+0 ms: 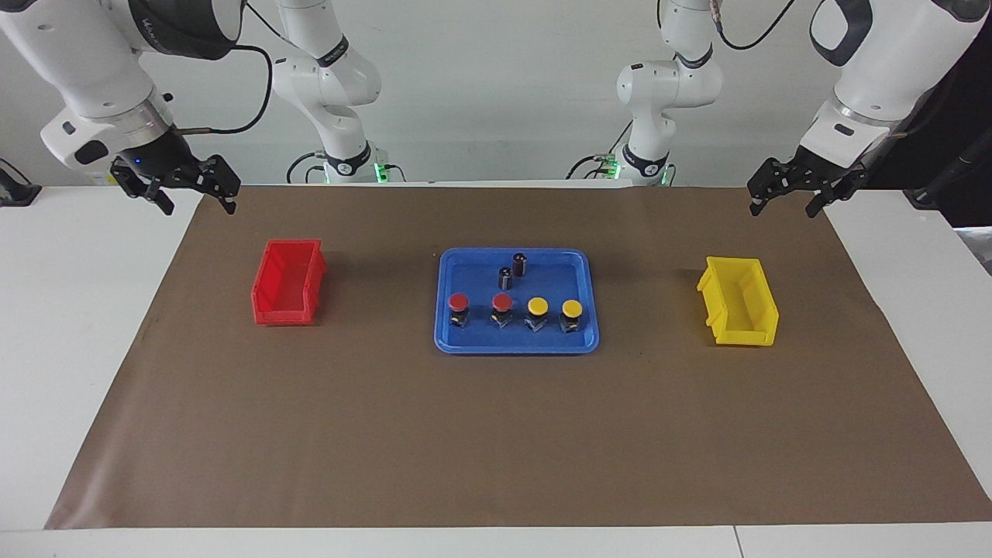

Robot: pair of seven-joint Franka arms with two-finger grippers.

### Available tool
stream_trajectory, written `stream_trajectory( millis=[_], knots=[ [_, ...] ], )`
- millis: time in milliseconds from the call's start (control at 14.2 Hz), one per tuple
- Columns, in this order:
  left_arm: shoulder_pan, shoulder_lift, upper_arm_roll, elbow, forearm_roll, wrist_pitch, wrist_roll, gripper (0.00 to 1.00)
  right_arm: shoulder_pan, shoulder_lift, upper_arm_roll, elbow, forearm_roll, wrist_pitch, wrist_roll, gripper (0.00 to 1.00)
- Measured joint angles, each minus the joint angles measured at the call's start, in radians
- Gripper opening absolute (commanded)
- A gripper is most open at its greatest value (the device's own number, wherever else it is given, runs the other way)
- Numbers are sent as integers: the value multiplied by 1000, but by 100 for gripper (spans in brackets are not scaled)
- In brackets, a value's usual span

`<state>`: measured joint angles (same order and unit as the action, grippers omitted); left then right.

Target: Sort red and yellow buttons by color

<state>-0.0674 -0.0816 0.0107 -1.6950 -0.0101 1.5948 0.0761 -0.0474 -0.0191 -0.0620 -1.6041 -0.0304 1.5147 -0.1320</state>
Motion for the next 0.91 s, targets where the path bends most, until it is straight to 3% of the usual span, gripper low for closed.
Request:
stream_trajectory(
  millis=[912],
  knots=[
    [0,0,0,0,0,0,0,100,28,0,0,0,0,1,0,100]
  ],
)
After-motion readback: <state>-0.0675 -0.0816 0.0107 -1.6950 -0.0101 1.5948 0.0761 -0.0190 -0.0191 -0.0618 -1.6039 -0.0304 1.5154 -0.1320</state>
